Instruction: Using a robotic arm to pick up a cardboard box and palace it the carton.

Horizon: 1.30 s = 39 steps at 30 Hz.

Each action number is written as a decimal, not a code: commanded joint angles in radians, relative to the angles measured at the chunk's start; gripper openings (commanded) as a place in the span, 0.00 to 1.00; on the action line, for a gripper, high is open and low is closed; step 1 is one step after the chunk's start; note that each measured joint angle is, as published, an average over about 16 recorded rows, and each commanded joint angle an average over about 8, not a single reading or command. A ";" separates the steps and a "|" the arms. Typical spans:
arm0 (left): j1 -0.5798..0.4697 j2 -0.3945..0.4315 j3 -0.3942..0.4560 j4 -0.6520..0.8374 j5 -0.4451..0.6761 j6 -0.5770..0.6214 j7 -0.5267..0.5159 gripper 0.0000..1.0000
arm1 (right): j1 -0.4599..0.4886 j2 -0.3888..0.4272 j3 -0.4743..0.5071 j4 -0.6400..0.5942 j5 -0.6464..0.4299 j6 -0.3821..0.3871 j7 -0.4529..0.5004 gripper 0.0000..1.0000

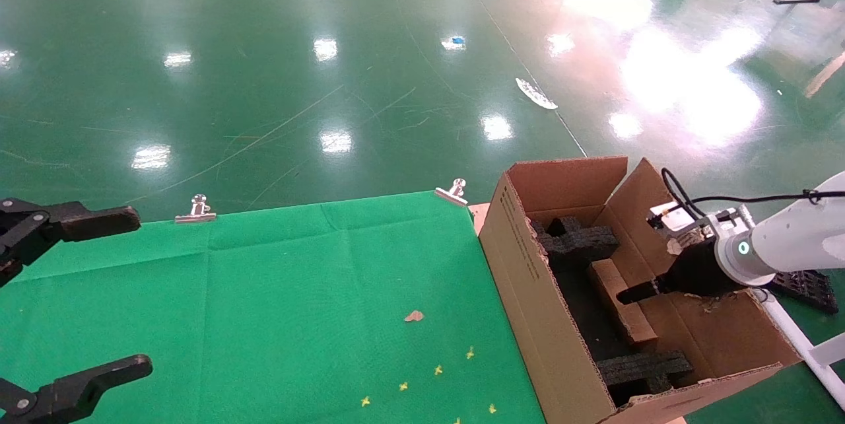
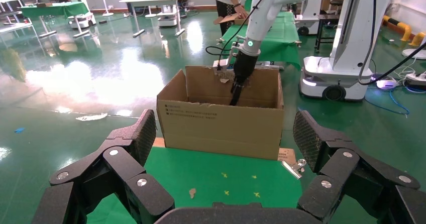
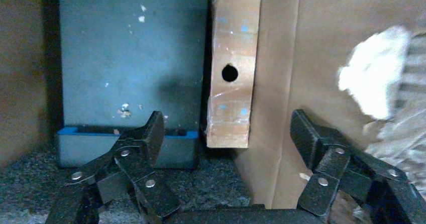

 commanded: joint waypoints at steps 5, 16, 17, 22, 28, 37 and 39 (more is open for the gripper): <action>0.000 0.000 0.000 0.000 0.000 0.000 0.000 1.00 | 0.108 0.024 0.017 0.030 -0.004 -0.027 -0.039 1.00; 0.000 0.000 0.001 0.000 -0.001 0.000 0.000 1.00 | 0.434 0.147 0.080 0.230 -0.029 -0.057 -0.079 1.00; 0.000 0.000 0.001 0.000 -0.001 0.000 0.000 1.00 | 0.458 0.160 0.085 0.254 -0.035 -0.057 -0.076 1.00; 0.000 -0.001 0.001 0.000 -0.001 -0.001 0.001 1.00 | 0.529 0.225 0.098 0.381 -0.062 -0.032 -0.059 1.00; 0.000 -0.001 0.001 0.000 -0.001 -0.001 0.001 1.00 | 0.537 0.273 0.100 0.484 -0.086 0.022 -0.046 1.00; 0.000 -0.001 0.002 0.001 -0.001 -0.001 0.001 1.00 | 0.438 0.268 0.215 0.554 -0.054 -0.002 -0.096 1.00; 0.000 -0.001 0.002 0.001 -0.001 -0.001 0.001 1.00 | 0.398 0.261 0.260 0.568 -0.037 -0.022 -0.116 1.00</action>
